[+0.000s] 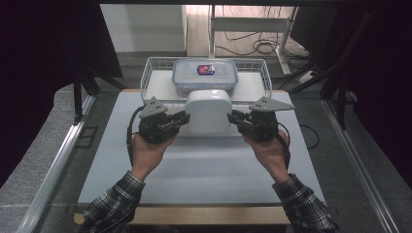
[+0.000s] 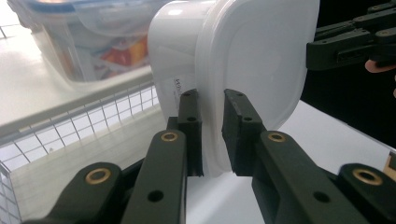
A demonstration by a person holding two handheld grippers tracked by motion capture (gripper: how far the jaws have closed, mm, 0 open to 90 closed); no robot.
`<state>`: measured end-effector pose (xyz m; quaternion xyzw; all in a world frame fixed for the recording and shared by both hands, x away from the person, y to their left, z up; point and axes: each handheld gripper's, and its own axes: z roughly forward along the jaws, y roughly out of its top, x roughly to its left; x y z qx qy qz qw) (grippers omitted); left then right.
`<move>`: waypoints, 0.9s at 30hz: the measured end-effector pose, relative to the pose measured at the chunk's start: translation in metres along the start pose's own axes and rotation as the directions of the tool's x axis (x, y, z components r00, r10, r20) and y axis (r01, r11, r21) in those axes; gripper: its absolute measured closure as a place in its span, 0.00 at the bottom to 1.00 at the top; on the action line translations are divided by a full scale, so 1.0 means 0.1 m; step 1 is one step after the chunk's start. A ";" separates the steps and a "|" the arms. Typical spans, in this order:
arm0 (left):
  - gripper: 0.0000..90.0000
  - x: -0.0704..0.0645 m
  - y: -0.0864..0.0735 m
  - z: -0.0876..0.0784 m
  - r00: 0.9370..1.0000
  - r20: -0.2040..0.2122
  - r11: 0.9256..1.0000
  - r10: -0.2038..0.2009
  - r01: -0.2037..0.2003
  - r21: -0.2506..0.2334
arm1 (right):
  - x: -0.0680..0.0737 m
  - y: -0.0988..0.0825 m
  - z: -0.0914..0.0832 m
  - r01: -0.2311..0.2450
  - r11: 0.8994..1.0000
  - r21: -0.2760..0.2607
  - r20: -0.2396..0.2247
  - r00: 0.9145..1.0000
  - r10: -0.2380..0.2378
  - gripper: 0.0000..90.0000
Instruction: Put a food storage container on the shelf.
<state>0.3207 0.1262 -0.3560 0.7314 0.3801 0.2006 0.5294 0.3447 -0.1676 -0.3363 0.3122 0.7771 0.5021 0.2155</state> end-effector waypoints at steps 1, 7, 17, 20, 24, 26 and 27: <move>0.87 0.01 0.02 0.00 1.000 0.001 1.000 -0.001 0.001 0.000 | 0.00 0.03 0.00 0.002 1.000 -0.003 0.002 1.000 -0.002 0.86; 0.87 0.05 0.18 -0.04 1.000 0.001 1.000 -0.009 0.009 -0.014 | -0.01 0.24 -0.03 0.022 1.000 -0.017 0.012 1.000 -0.022 0.86; 0.87 0.11 0.44 -0.13 1.000 -0.007 0.999 0.002 -0.002 -0.037 | -0.03 0.50 -0.05 0.024 0.999 -0.048 0.016 1.000 -0.023 0.85; 0.87 0.12 0.52 -0.15 1.000 -0.011 0.999 0.007 -0.007 -0.042 | -0.04 0.58 -0.05 0.017 0.998 -0.060 0.016 1.000 -0.016 0.85; 0.88 0.13 0.63 -0.18 1.000 -0.013 0.999 0.012 -0.013 -0.049 | -0.06 0.66 -0.06 0.009 0.997 -0.071 0.011 1.000 -0.008 0.85; 0.88 0.15 0.68 -0.18 1.000 -0.012 0.999 0.013 -0.014 -0.048 | -0.07 0.70 -0.06 0.004 0.997 -0.075 0.011 1.000 -0.003 0.85; 0.88 0.16 0.70 -0.18 1.000 -0.013 0.999 0.014 -0.015 -0.047 | -0.08 0.72 -0.05 0.003 0.997 -0.077 0.012 1.000 -0.002 0.85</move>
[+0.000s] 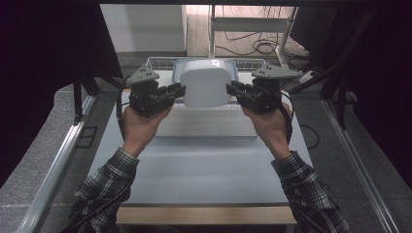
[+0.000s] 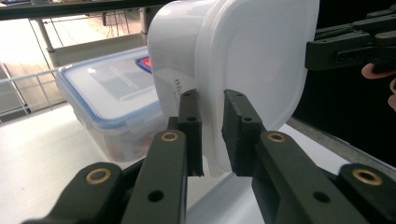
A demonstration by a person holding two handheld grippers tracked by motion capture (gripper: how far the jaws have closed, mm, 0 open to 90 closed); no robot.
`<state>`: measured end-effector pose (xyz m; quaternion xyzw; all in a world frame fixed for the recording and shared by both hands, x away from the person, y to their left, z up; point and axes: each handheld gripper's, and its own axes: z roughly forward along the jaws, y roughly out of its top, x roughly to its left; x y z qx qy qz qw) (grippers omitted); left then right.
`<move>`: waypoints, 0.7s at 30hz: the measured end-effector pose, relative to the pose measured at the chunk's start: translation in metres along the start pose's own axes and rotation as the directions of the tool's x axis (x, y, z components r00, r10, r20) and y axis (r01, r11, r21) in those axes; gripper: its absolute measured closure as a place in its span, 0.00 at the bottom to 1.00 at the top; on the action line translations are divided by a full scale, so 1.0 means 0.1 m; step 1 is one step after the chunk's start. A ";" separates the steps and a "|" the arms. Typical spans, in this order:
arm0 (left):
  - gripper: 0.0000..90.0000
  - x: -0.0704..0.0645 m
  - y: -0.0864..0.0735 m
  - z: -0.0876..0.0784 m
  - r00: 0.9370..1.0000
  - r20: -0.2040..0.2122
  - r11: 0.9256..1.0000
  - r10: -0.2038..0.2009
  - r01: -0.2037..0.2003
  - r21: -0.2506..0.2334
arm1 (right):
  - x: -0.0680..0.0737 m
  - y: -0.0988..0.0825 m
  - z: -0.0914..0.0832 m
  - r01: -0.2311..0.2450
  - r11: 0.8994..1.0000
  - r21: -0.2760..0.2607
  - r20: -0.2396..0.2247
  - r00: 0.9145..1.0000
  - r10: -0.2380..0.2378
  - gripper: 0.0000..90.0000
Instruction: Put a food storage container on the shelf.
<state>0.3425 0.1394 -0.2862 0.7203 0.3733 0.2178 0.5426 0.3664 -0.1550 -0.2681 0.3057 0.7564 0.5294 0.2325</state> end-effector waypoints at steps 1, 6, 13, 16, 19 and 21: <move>0.88 0.01 0.02 0.00 1.000 0.001 1.000 -0.001 0.001 0.002 | -0.01 0.02 0.01 -0.001 1.000 -0.001 0.001 1.000 0.001 0.85; 0.87 0.07 0.15 0.03 1.000 0.001 1.000 -0.001 0.001 -0.005 | -0.06 0.13 0.04 -0.012 1.000 -0.011 0.005 1.000 0.012 0.85; 0.87 0.17 0.33 0.10 1.000 0.001 1.000 0.000 0.000 -0.004 | -0.15 0.26 0.13 -0.039 0.999 -0.013 0.011 0.999 0.039 0.84; 0.87 0.21 0.36 0.14 1.000 -0.001 1.000 -0.004 0.004 0.000 | -0.20 0.29 0.19 -0.052 0.999 -0.008 0.015 0.999 0.053 0.84; 0.87 0.26 0.37 0.19 1.000 -0.003 1.000 -0.015 0.015 0.008 | -0.23 0.30 0.24 -0.063 0.998 -0.004 0.022 0.998 0.063 0.84; 0.86 0.28 0.38 0.23 1.000 -0.003 1.000 -0.024 0.024 0.013 | -0.25 0.30 0.27 -0.073 0.997 -0.002 0.024 0.997 0.073 0.84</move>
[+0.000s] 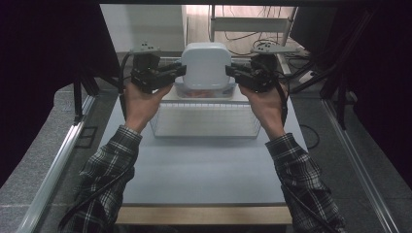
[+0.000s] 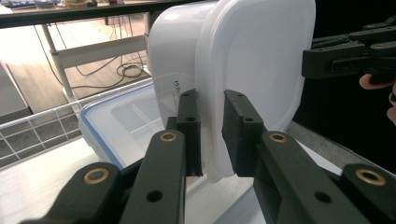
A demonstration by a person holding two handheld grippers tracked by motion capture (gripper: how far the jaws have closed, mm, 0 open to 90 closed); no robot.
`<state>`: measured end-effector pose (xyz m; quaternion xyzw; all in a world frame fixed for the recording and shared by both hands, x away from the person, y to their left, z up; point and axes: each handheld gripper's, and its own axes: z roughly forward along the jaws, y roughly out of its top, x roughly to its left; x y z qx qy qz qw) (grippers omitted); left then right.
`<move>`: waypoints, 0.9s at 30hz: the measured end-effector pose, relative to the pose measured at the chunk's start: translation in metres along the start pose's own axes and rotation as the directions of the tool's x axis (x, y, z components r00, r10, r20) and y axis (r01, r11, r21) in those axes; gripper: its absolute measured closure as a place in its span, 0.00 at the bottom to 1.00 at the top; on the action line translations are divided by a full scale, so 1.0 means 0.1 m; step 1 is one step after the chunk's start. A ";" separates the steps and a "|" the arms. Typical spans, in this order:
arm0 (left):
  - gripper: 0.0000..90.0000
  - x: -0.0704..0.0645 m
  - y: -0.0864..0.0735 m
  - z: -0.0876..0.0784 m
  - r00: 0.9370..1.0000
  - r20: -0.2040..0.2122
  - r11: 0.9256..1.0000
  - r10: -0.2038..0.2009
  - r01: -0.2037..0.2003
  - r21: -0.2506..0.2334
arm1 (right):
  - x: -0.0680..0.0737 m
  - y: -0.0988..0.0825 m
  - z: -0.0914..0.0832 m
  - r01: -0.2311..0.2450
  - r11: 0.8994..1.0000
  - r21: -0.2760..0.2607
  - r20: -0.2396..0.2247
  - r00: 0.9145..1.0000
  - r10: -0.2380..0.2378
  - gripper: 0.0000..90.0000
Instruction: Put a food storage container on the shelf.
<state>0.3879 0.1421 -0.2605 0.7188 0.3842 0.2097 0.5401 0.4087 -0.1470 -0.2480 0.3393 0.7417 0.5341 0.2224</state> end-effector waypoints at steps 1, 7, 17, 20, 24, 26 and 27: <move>0.86 0.02 0.00 0.02 1.000 0.003 1.000 -0.005 0.005 0.003 | -0.01 0.00 0.02 -0.006 1.000 0.000 0.002 1.000 0.006 0.83; 0.86 0.11 0.04 0.07 0.999 0.029 0.999 -0.046 0.046 -0.007 | -0.09 0.03 0.08 -0.057 0.998 -0.009 -0.023 0.998 0.057 0.81; 0.79 0.15 0.12 0.15 0.999 0.001 0.999 -0.043 0.043 -0.003 | -0.09 0.09 0.18 -0.043 0.999 -0.014 0.002 0.999 0.043 0.76; 0.76 0.16 0.15 0.18 0.999 -0.004 0.999 -0.046 0.046 -0.002 | -0.09 0.11 0.22 -0.037 0.999 -0.016 0.018 0.999 0.037 0.73; 0.73 0.17 0.19 0.23 0.999 -0.017 0.999 -0.048 0.048 0.004 | -0.11 0.13 0.26 -0.041 0.999 -0.015 0.027 0.999 0.042 0.71; 0.73 0.17 0.20 0.25 0.998 -0.021 0.999 -0.050 0.051 0.007 | -0.13 0.14 0.28 -0.049 0.999 -0.016 0.022 0.999 0.050 0.70; 0.73 0.18 0.20 0.26 0.998 -0.021 0.998 -0.056 0.056 0.008 | -0.14 0.14 0.28 -0.052 0.999 -0.013 0.022 0.998 0.053 0.70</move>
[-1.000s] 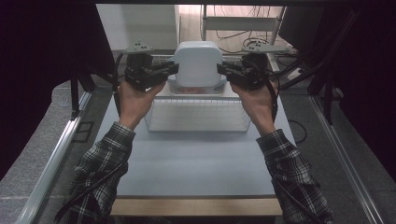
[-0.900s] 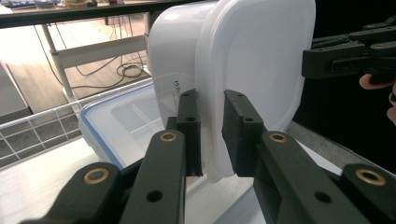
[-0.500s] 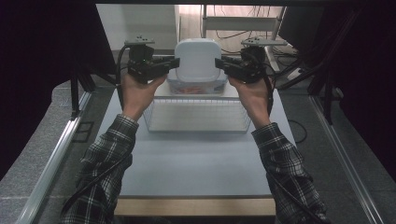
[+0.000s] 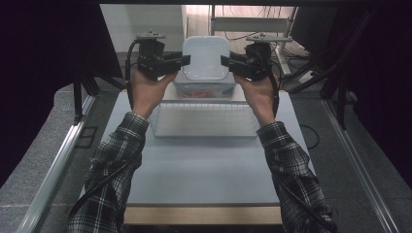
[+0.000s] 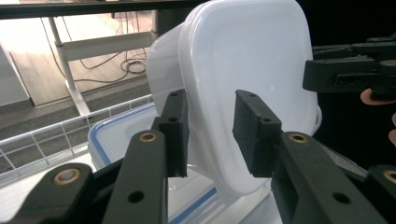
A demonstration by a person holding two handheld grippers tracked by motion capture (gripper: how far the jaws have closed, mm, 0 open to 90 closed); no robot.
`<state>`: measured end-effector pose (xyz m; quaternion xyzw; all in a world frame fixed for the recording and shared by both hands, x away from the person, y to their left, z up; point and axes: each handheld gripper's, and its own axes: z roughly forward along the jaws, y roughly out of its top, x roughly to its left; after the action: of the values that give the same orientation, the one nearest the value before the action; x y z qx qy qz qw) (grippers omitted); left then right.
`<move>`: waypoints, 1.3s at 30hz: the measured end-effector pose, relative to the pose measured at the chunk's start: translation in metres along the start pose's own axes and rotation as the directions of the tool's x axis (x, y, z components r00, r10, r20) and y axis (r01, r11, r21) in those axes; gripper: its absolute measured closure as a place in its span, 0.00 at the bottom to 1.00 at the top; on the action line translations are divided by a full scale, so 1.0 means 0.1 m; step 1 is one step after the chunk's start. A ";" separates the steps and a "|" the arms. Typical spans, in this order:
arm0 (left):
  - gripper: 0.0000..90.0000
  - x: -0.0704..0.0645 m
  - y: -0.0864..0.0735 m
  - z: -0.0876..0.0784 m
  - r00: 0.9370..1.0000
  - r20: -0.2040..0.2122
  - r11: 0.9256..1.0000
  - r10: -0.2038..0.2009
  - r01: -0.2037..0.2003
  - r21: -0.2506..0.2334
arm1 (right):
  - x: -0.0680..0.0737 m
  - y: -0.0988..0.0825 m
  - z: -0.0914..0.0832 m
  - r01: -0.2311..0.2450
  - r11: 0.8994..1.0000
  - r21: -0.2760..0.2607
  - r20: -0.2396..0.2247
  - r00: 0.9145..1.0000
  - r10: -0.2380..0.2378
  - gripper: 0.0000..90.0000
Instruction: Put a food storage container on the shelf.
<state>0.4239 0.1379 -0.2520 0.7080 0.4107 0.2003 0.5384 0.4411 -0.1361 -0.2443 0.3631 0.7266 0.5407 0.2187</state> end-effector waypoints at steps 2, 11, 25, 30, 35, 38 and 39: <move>0.71 0.00 0.01 0.02 1.000 -0.006 1.000 0.000 0.000 0.004 | -0.01 0.01 0.01 -0.004 1.000 0.001 -0.002 1.000 0.004 0.69; 0.65 0.02 0.05 0.09 0.999 -0.028 1.000 -0.018 0.018 0.023 | -0.01 0.04 0.11 -0.014 1.000 0.022 0.012 1.000 0.014 0.61; 0.61 0.07 0.07 0.18 0.999 -0.029 0.998 -0.037 0.038 0.044 | -0.08 0.10 0.23 -0.042 0.998 0.045 0.071 0.997 0.038 0.48; 0.60 0.06 0.07 0.18 0.999 -0.025 0.998 -0.034 0.035 0.044 | -0.08 0.11 0.24 -0.024 0.999 0.041 0.083 0.996 0.021 0.54; 0.60 0.08 0.08 0.16 0.999 -0.010 0.998 -0.046 0.046 0.036 | -0.07 0.13 0.26 -0.017 0.999 0.042 0.075 0.997 0.014 0.61; 0.61 0.08 0.09 0.12 0.998 0.004 0.998 -0.057 0.057 0.011 | -0.07 0.14 0.23 -0.007 1.000 0.028 0.082 0.997 0.004 0.64; 0.62 0.09 0.10 0.11 0.999 0.002 0.999 -0.053 0.053 0.012 | -0.07 0.15 0.21 -0.005 1.000 0.024 0.083 0.997 0.003 0.65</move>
<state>0.4404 0.1373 -0.2480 0.7003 0.4299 0.1826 0.5399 0.4653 -0.1263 -0.2379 0.3895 0.7227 0.5168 0.2430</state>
